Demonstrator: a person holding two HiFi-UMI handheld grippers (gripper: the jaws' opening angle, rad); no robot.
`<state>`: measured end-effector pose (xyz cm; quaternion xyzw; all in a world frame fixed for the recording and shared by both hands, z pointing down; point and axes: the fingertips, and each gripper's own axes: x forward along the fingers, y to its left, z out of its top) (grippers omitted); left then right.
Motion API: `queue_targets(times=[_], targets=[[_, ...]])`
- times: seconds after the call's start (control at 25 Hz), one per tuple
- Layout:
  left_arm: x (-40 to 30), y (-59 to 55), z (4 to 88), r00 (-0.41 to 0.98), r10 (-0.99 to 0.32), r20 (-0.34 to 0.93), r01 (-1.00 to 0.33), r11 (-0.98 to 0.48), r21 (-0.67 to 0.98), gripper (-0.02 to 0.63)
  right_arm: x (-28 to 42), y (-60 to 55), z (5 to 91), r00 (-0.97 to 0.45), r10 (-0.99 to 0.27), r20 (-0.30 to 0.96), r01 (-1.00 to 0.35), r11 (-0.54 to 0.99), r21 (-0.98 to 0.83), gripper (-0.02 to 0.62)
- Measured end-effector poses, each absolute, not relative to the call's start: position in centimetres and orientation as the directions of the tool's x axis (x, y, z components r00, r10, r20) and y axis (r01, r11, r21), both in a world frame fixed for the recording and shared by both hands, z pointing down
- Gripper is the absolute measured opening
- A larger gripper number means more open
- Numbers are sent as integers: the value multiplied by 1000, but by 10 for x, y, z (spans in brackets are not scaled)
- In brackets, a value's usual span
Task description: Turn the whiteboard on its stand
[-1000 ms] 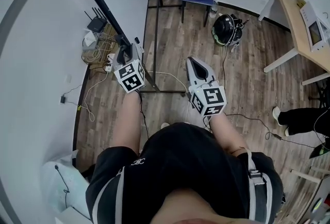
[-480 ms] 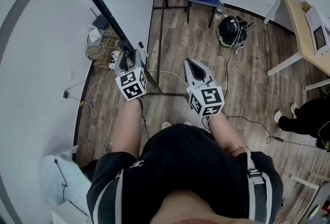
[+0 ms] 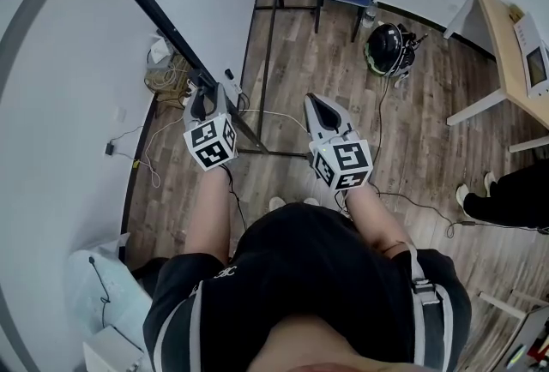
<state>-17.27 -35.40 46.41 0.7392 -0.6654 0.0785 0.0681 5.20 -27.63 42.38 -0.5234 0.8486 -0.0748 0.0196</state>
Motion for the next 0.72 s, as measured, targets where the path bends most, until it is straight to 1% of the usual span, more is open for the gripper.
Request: queue_targets(times=[0.72], targets=[[-233,-313,462,87,-985,147,-996,-88,1,183,18,-291,430,-540,-839,60,-835,526,-161,5]])
